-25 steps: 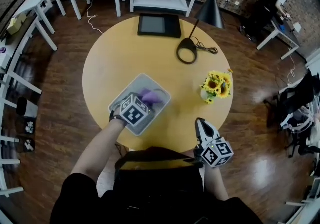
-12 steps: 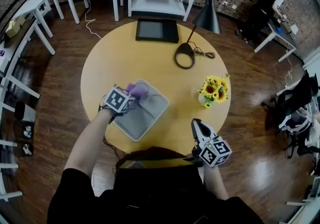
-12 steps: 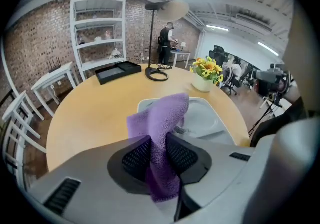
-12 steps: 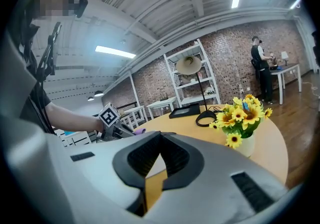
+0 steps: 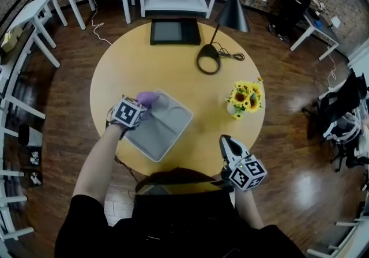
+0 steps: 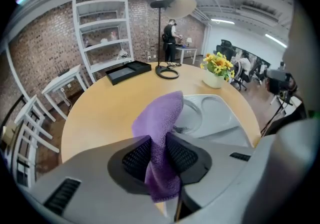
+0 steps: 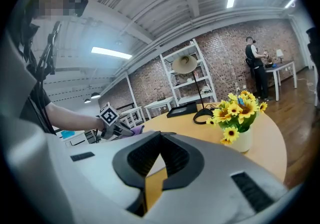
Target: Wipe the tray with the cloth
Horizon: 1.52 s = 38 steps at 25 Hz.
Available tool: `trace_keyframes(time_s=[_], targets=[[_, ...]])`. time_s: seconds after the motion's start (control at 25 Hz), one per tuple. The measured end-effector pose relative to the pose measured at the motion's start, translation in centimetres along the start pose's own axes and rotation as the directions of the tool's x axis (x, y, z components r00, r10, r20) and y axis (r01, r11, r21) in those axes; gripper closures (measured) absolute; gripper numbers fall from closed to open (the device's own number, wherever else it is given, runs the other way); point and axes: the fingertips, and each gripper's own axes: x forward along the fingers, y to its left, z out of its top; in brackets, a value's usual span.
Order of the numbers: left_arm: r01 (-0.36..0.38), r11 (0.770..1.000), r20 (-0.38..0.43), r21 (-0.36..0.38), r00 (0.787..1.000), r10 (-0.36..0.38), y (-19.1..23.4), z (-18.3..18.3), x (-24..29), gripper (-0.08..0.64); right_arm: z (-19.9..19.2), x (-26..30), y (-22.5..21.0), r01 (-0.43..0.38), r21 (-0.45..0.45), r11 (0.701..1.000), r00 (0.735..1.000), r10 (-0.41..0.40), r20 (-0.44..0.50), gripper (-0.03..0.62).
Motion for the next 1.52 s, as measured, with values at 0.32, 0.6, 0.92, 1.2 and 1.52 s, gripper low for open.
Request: trace_keyframes(time_s=[0.32,0.6,0.92,1.2,1.52], targets=[[0.295,0.955,0.145,-0.024,0.946,-0.289,-10.4,1.7,-5.7,0.483,-0.6,-2.1,-0.7,-0.015,0.042,0.999,1.000,0.014,0.015,0.589],[0.297,0.952,0.075,0.079,0.950,-0.302,-17.9,-1.2,-4.1,0.483,-0.7,-3.2,-0.1,-0.069,0.068,0.995,0.997,0.067,0.039,0.589],[0.244,0.966,-0.028,0.081,0.970,-0.243,-17.2,-3.4,-1.9,0.483,-0.3,-3.8,-1.0,-0.046,0.089,0.995,0.997,0.040,0.067,0.589],[0.143,0.986,-0.041,0.088,0.989,-0.139,-11.8,-4.2,-1.8,0.483,-0.7,-4.1,-2.0,-0.008,0.097,0.995,0.998,0.002,0.068,0.589],[0.014,0.992,-0.077,0.124,0.997,-0.004,-4.9,-5.3,-2.5,0.483,-0.5,-3.3,-1.4,-0.013,0.080,0.997,0.999,0.009,0.051,0.589]])
